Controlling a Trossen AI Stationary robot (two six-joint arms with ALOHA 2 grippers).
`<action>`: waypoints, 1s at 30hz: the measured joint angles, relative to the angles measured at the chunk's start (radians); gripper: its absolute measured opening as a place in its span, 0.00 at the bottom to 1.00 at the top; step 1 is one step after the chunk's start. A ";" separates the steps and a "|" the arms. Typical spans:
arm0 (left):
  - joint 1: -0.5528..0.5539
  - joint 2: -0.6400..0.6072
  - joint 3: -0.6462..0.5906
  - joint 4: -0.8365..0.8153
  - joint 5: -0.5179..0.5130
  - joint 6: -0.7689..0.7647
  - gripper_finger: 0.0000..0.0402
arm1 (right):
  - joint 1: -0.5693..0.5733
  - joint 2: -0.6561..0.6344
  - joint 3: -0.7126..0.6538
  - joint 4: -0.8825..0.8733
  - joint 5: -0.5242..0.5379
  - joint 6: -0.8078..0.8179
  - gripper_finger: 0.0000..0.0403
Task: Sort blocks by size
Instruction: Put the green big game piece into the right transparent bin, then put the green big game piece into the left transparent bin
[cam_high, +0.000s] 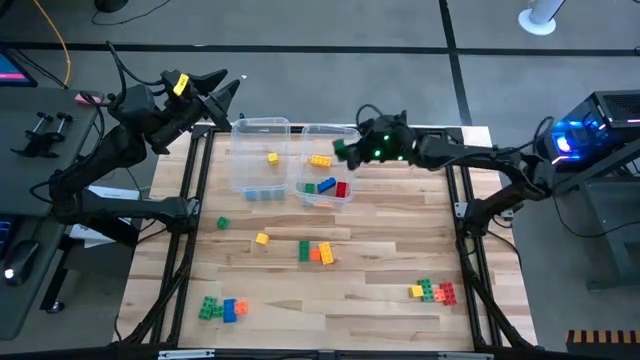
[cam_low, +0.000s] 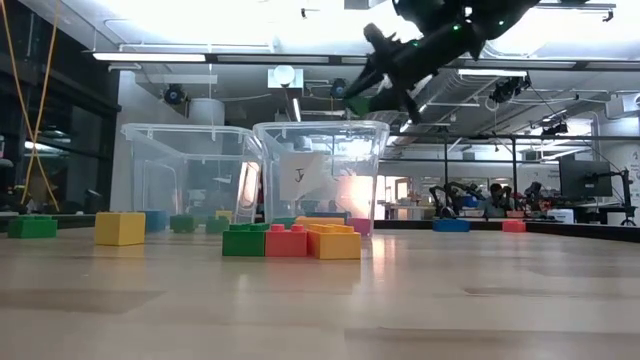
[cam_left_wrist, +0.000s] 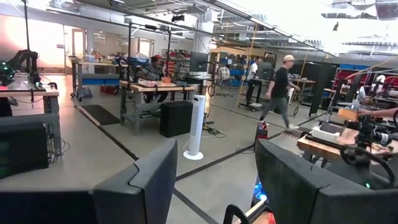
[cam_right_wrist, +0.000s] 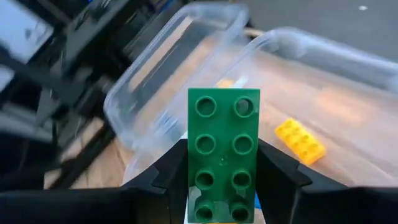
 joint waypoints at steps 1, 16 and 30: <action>0.000 0.000 0.000 0.000 0.000 0.000 0.50 | 0.009 0.005 0.000 -0.003 -0.002 -0.022 0.34; 0.000 0.000 0.000 -0.001 0.000 -0.025 0.50 | -0.068 -0.017 0.161 -0.140 -0.228 -0.152 0.89; 0.000 0.000 0.000 -0.139 0.065 0.145 0.50 | 0.398 -0.020 0.338 -1.314 -0.277 0.114 0.84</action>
